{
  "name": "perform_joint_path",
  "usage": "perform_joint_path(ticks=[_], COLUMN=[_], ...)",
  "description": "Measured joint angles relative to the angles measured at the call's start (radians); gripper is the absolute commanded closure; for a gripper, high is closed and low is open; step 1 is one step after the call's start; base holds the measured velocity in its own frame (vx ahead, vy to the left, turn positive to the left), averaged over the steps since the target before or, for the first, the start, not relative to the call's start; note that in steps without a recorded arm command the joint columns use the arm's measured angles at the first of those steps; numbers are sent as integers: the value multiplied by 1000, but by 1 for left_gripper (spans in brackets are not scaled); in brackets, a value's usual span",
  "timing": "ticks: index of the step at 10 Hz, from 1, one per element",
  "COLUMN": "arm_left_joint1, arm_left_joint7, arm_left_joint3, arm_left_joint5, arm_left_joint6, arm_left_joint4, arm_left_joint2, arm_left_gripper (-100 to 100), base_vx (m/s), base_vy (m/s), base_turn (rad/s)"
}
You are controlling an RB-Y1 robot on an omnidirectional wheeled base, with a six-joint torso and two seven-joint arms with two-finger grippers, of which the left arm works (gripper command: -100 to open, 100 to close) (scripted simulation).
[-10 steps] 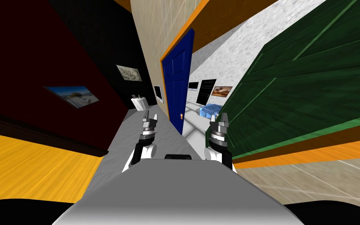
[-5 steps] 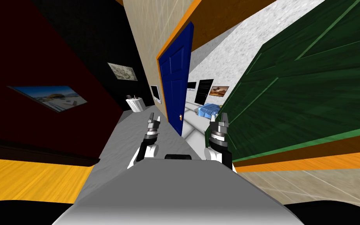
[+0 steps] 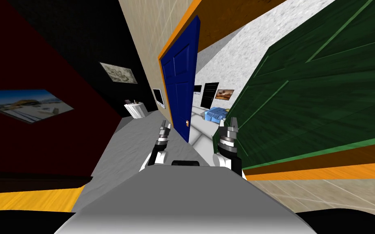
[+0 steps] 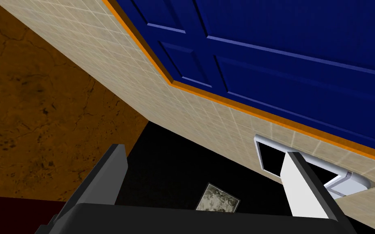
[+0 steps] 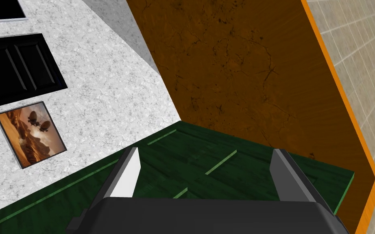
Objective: Push the door open
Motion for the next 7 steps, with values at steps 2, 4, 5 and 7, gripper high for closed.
perform_joint_path(ticks=[2, 4, 5, 7], arm_left_joint1=[-5, -23, -30, -36], arm_left_joint7=[1, -1, -2, 0], arm_left_joint3=[-18, -31, -37, -48], arm_left_joint5=[-4, -9, -11, -14], arm_left_joint6=[-12, -18, -22, -39], arm_left_joint4=[51, 97, 119, 164], arm_left_joint2=[9, 9, 10, 17], arm_left_gripper=[-100, -100, -100, -100], base_vx=[89, 48, 68, 47], base_vy=[64, 49, 48, 39], base_turn=[-137, -59, -131, -63])
